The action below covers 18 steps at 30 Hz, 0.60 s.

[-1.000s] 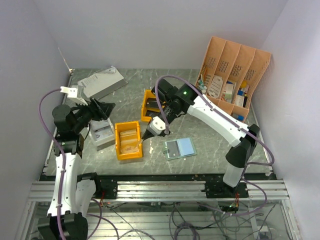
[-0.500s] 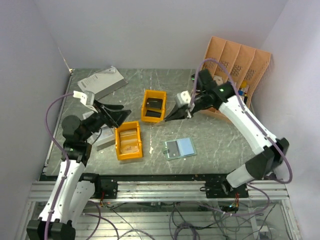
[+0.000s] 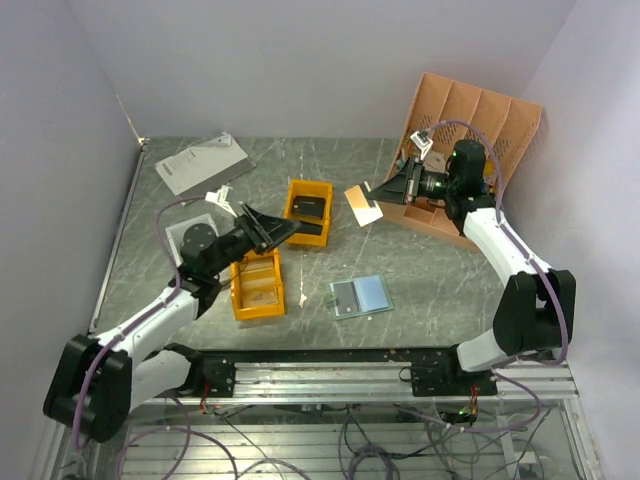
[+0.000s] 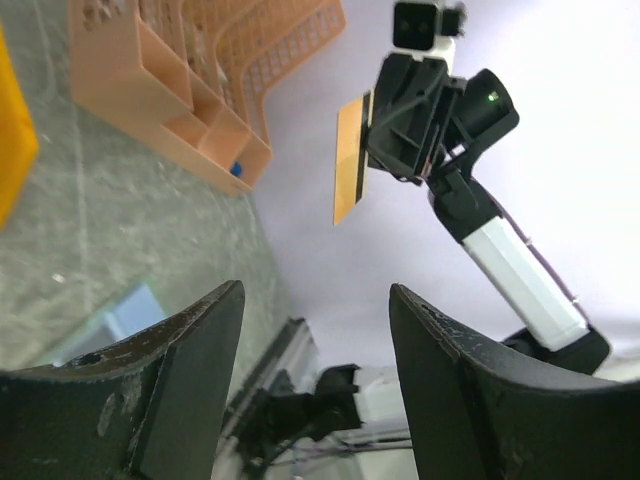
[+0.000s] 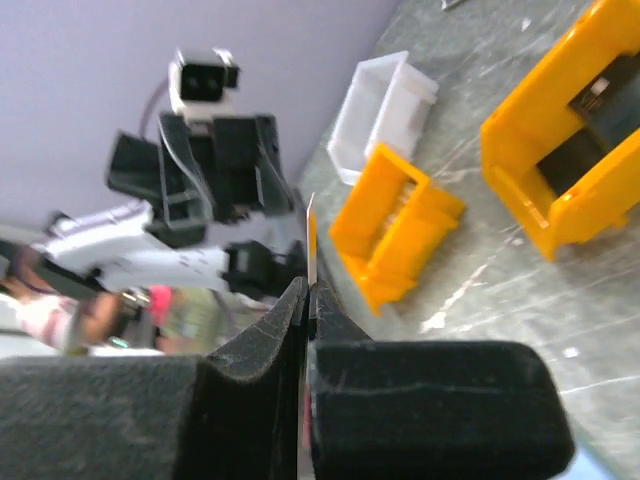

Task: Put the credit cards into the card holder
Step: Pick up the credit card from the storage box.

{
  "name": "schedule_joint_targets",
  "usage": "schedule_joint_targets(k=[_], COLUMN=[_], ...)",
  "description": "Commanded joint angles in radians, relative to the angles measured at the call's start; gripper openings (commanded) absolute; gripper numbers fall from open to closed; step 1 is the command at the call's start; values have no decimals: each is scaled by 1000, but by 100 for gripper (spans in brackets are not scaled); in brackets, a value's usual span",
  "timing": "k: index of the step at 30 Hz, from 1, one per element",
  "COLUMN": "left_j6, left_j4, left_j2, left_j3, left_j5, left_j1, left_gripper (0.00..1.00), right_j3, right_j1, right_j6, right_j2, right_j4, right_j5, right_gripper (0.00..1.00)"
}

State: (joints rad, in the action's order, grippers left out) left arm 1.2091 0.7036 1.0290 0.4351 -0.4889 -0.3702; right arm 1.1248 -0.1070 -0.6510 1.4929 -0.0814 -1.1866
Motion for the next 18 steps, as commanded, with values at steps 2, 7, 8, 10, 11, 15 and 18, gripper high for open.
schedule_joint_targets(k=[2,7,8,10,11,15,18], left_j6=[151,231,236,246,255,265,268], left_j4=[-14,31,30,22,19,24,46], left_j2=[66,137,148,176,188,232,276], left_j3=[109,137,148,169,177,204,222], left_j5=[154,243,262,287,302,360,395], left_j1=[-130,-217,-236,-267,-287,-338,-363], left_gripper=[71,71,71,71,71,71,71], right_j3=[13,-4,5,13,12,-2,-42], right_j1=[-3,-3,-3,-5,-5,-12,-22], right_j6=[-482,-580,-579,-599,-616,-640,-667], right_j2=[50,82,90,102,106,96,79], right_j4=[61,81,95,86,71,34,-62], right_j5=[83,81,81,64,54,41,30], right_gripper=[0,0,0,0,0,0,0])
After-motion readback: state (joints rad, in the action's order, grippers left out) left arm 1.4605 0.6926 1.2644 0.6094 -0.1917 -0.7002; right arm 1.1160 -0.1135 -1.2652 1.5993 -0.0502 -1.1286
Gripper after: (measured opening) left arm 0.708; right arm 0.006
